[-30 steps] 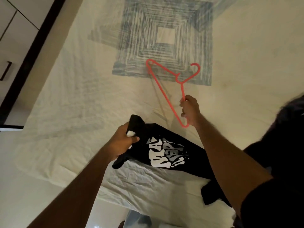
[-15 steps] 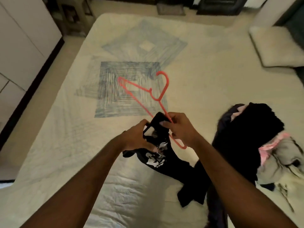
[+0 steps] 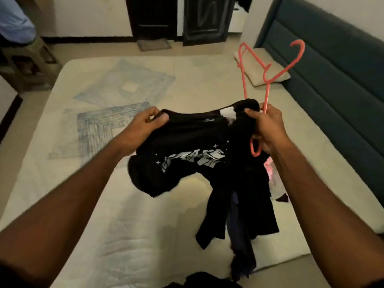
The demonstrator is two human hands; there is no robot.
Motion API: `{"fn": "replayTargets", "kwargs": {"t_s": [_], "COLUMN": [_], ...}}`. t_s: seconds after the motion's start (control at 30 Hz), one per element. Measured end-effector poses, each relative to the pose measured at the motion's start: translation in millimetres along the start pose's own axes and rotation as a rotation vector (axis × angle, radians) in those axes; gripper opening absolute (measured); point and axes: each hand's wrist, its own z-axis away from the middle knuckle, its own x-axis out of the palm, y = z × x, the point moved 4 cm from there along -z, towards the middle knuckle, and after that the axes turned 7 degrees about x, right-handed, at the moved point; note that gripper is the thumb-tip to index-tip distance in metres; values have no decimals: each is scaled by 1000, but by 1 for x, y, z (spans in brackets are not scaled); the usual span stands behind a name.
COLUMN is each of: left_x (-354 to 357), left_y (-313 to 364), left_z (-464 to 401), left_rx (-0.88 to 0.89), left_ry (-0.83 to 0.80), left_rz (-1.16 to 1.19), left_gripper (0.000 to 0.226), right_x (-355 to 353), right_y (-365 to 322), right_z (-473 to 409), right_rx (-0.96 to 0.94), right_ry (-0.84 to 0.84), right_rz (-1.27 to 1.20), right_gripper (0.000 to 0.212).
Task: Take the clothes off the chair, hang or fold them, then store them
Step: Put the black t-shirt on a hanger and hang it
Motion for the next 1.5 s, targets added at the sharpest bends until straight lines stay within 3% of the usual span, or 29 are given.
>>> {"fn": "replayTargets", "kwargs": {"t_s": [0.1, 0.17, 0.33, 0.57, 0.7, 0.77, 0.93, 1.03, 1.27, 1.4, 1.5], "left_x": [18, 28, 53, 81, 85, 84, 78, 72, 68, 74, 79], "left_y": [29, 37, 46, 42, 38, 37, 48, 52, 60, 65, 75], "left_z": [-14, -22, -36, -44, -42, -39, -34, -37, -37, -34, -35], "left_rx": [108, 84, 15, -46, -144, -192, -277, -240, -210, -188, -112], "left_ry": [-149, -124, -175, -338, -364, -310, -86, -47, -95, -121, -45], "left_rz": [-229, -176, -245, -608, -641, -591, -454, -429, -336, -262, -258], "left_gripper": [19, 18, 25, 26, 16, 19, 25, 30, 22, 25, 27], "right_x": [-27, -46, -80, -93, -68, -55, -26, -8, 21, 36, 48], "right_y": [6, 20, 37, 38, 32, 29, 23, 21, 3, 4, 14], "right_z": [-7, -11, 3, 26, 15, 14, 11, 17, 27, 25, 22], "right_rx": [5, 7, -189, -314, -329, -354, -222, -158, -98, -99, -91], "right_ry": [-25, -66, 145, 25, 137, 121, -145, -252, -335, -358, -360], "right_rz": [95, 150, 448, 67, 72, 10, -586, -799, -1026, -1036, -1005], "right_gripper": [20, 24, 20, 13, 17, 24, 19, 17, 18, 18, 15]}}
